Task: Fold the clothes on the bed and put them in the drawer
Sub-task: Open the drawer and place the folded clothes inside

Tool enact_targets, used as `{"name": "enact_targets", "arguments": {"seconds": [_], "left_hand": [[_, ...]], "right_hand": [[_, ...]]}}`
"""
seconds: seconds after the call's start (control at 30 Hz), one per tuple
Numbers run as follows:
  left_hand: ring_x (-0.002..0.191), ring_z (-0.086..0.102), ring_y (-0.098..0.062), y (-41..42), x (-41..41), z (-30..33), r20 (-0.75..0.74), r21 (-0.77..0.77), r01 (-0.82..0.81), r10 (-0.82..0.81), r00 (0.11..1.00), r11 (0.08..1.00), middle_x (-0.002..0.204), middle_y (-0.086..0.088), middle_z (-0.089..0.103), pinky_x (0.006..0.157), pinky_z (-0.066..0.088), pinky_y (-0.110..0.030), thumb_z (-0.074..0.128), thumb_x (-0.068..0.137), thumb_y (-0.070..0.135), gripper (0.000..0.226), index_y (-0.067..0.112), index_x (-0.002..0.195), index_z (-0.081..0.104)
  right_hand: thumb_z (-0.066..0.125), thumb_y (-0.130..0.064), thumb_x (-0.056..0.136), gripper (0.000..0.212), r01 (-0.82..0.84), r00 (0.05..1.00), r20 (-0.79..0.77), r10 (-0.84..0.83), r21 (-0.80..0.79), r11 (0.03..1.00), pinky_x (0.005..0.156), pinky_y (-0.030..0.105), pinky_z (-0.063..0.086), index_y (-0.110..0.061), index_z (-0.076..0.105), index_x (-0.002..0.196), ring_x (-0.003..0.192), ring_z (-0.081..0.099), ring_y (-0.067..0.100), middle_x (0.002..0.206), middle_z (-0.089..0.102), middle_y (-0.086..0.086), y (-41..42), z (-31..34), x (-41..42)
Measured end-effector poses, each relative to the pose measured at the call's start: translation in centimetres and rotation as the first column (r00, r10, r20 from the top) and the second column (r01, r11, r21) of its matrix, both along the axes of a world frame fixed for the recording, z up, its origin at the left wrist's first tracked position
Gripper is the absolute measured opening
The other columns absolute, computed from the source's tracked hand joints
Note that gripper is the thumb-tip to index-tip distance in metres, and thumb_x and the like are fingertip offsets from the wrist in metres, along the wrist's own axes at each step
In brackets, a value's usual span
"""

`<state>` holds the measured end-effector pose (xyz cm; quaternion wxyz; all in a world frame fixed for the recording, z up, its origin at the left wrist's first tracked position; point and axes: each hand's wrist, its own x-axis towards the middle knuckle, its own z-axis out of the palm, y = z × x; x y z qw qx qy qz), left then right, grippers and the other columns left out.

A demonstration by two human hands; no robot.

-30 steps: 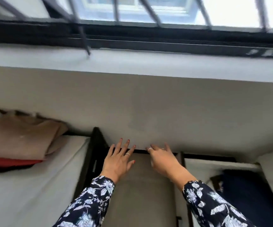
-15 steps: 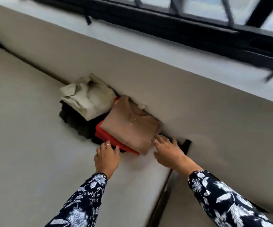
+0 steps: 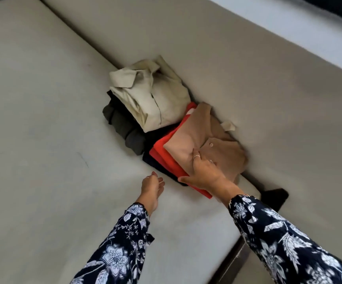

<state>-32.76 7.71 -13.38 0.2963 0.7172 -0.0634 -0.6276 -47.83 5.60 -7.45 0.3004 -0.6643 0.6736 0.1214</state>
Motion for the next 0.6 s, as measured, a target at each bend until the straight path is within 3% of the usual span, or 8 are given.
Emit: {"name": "enact_targets", "arguments": {"seconds": [0.1,0.23,0.37,0.47,0.53,0.6], "left_hand": [[0.098,0.058,-0.023,-1.3,-0.4,-1.6,-0.074,-0.013,-0.091,0.090,0.993,0.996,0.117,-0.014,0.059,0.087,0.045,-0.031,0.032,0.103,0.039,0.049,0.000,0.127,0.049],[0.120,0.053,-0.024,-3.1,-1.6,-3.4,-0.213,-0.048,-0.263,0.248,0.945,0.964,0.130,-0.010,0.057,0.101,0.039,-0.035,0.022,0.097,0.062,0.070,0.010,0.135,0.048],[0.112,0.052,-0.025,-3.3,-2.4,-4.9,-0.299,0.034,-0.461,0.449,0.842,0.887,0.128,-0.009,0.056,0.098,0.038,-0.040,0.015,0.097,0.062,0.071,0.010,0.134,0.047],[0.104,0.057,-0.025,-4.1,-3.2,-5.4,-0.364,0.034,-0.497,0.473,0.802,0.867,0.119,-0.011,0.062,0.100,0.039,-0.038,0.015,0.100,0.055,0.061,0.013,0.121,0.054],[0.085,0.058,-0.021,-4.8,-4.3,-4.8,-0.394,0.014,-0.473,0.439,0.807,0.881,0.097,-0.008,0.064,0.088,0.043,-0.034,0.022,0.102,0.045,0.047,0.016,0.101,0.059],[0.070,0.056,-0.017,-5.4,-6.0,-3.9,-0.401,-0.025,-0.398,0.356,0.844,0.917,0.079,-0.003,0.064,0.069,0.042,-0.027,0.032,0.101,0.033,0.032,0.019,0.089,0.058]], "right_hand": [[0.072,-0.067,0.067,0.113,0.068,0.998,-0.014,-0.067,0.038,0.997,0.106,0.049,0.038,-0.007,0.020,0.147,0.133,0.038,0.034,0.146,0.036,0.013,-1.8,-0.7,0.2],[0.081,-0.060,0.061,0.120,0.068,0.998,-0.010,-0.068,0.062,0.996,0.105,0.055,0.037,-0.004,0.017,0.146,0.138,0.027,0.035,0.146,0.026,0.015,-3.8,-2.0,0.8],[0.080,-0.050,0.067,0.104,0.067,0.997,0.039,-0.066,-0.024,0.997,0.103,0.047,0.039,-0.004,0.023,0.141,0.136,0.029,0.037,0.140,0.031,0.015,-3.4,-2.9,0.3],[0.072,-0.052,0.067,0.087,0.114,0.980,0.168,-0.108,-0.027,0.993,0.099,0.041,0.044,-0.010,0.037,0.135,0.125,0.044,0.035,0.131,0.045,0.013,-3.7,-2.6,-2.4],[0.064,-0.065,0.055,0.074,0.135,0.964,0.238,-0.117,-0.061,0.989,0.084,0.036,0.050,-0.018,0.056,0.112,0.101,0.061,0.027,0.107,0.063,0.003,-4.3,-1.9,-5.0],[0.056,-0.074,0.048,0.063,0.139,0.967,0.232,-0.109,-0.120,0.983,0.072,0.034,0.051,-0.026,0.061,0.088,0.081,0.064,0.019,0.086,0.066,-0.006,-5.1,-1.4,-7.8]]}}
